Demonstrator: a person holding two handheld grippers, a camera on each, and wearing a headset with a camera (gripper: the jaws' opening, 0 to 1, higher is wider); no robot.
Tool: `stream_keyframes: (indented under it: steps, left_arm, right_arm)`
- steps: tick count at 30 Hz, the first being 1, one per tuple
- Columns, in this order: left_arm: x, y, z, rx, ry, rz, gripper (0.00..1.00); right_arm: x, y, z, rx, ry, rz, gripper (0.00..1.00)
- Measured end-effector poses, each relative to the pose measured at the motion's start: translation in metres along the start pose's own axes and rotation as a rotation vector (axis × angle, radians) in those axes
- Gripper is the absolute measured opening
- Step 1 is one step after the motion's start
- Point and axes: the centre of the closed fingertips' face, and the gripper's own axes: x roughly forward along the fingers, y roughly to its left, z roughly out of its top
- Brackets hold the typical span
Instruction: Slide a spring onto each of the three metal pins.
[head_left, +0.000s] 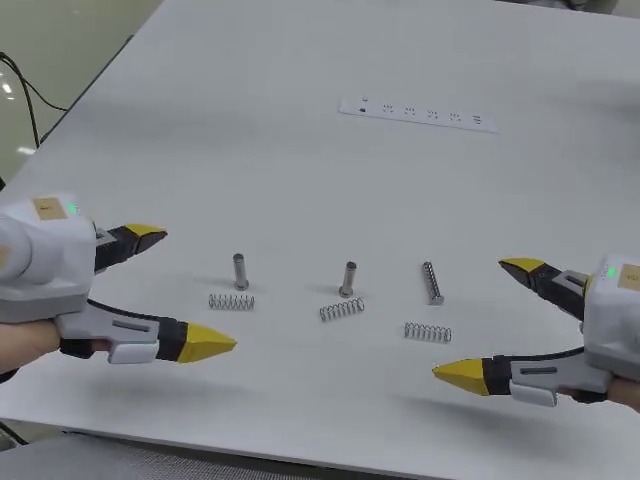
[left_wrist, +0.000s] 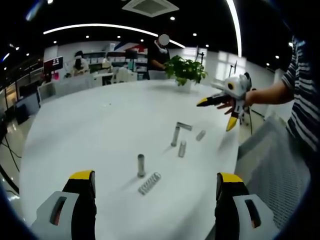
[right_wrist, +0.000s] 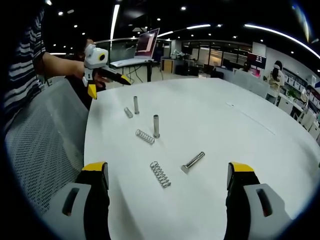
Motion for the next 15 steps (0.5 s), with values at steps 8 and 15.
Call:
stream_keyframes:
  steps: [8,15]
  left_arm:
    - [-0.001,0.002,0.001,-0.004,-0.001,0.003,0.98]
    - [-0.002,0.004,0.001,-0.004,-0.001,0.007,0.98]
  right_arm:
    - [0.006,-0.001,0.007,-0.004,0.001,0.008,0.98]
    - [0.012,-0.009,0.014,-0.004,0.003,0.005,0.96]
